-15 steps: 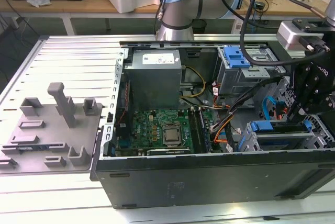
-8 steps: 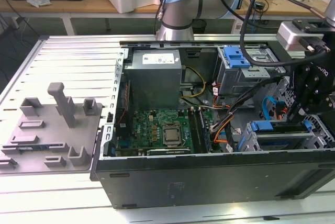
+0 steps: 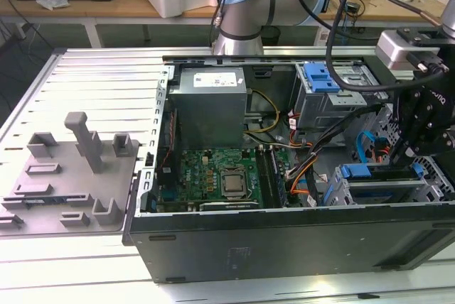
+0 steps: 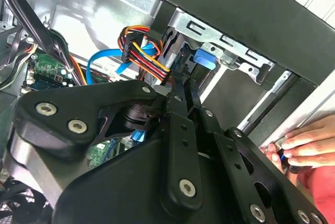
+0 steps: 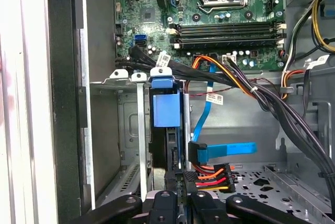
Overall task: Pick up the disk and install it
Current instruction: 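Insert the first disk wire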
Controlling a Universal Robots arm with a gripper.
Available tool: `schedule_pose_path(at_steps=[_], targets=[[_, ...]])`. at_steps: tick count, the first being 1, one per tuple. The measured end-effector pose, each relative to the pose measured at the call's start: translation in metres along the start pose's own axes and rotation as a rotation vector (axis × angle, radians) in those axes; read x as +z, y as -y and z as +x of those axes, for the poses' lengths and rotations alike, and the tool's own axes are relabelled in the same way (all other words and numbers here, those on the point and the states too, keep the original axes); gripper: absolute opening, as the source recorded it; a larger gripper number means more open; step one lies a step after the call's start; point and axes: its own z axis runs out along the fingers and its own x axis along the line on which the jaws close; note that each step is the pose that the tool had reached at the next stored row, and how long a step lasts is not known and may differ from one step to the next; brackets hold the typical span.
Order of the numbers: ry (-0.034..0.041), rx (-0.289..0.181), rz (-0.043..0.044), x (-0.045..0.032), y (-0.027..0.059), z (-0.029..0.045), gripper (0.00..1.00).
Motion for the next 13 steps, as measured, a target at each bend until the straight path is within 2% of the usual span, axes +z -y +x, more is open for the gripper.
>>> schedule_pose_path(at_steps=[13], targets=[[0.0000,-0.009,0.0007,0.0035,-0.0001,-0.0001,0.17]])
